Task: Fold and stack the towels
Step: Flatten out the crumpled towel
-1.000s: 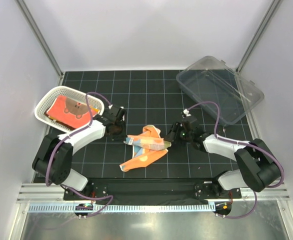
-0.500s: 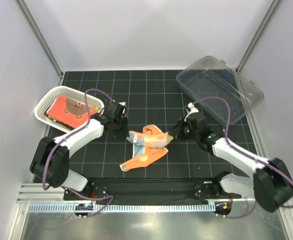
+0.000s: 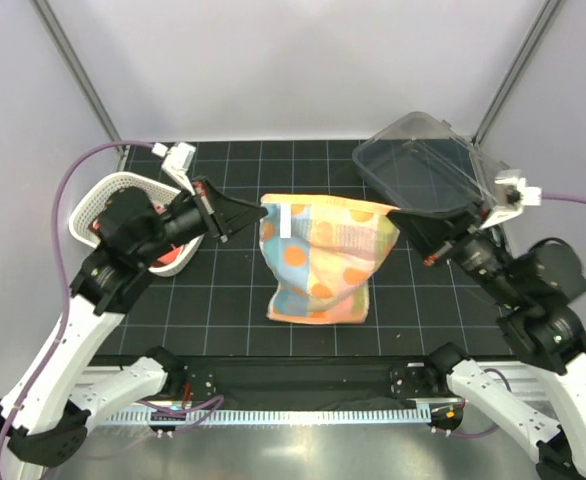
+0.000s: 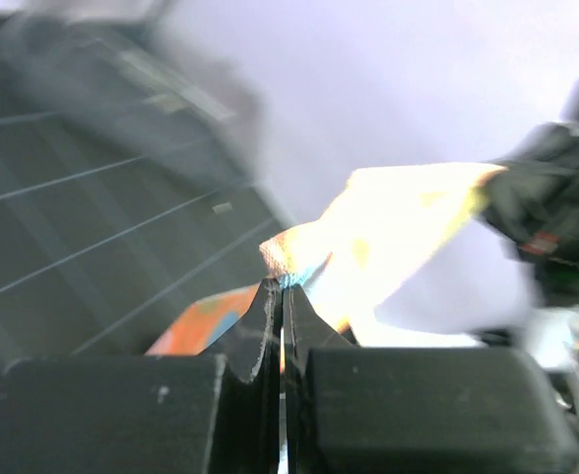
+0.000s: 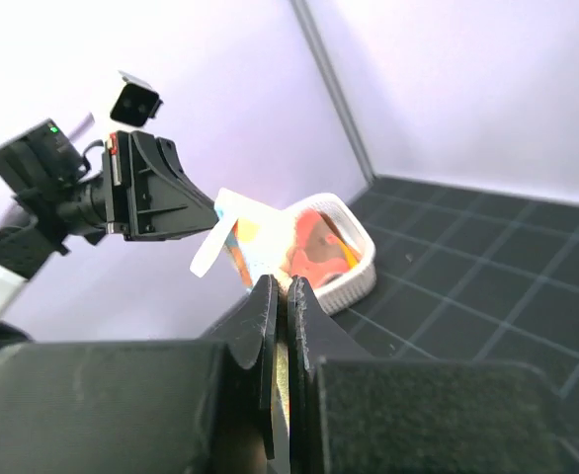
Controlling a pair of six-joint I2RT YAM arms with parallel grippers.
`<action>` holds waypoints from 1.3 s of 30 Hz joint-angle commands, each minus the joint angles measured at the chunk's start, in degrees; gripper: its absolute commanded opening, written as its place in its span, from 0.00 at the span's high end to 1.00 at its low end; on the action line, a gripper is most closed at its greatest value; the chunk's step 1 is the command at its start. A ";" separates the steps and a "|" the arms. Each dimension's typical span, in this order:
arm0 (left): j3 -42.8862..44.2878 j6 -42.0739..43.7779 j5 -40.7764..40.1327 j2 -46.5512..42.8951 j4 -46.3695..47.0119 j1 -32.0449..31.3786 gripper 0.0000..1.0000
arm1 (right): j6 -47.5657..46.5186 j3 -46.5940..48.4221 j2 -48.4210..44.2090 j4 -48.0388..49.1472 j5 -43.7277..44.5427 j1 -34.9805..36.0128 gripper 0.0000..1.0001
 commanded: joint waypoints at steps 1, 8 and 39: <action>2.34 -7.19 4.85 -3.41 5.17 -2.86 1.00 | 1.30 3.76 -0.71 -1.05 -5.06 0.33 0.99; 6.82 -5.98 -0.06 -4.21 1.40 -3.30 1.00 | 3.42 9.14 1.46 -2.62 0.37 0.33 0.99; 25.65 8.71 5.82 62.25 20.11 18.76 1.00 | -22.95 21.20 69.86 20.58 -11.38 -13.21 0.99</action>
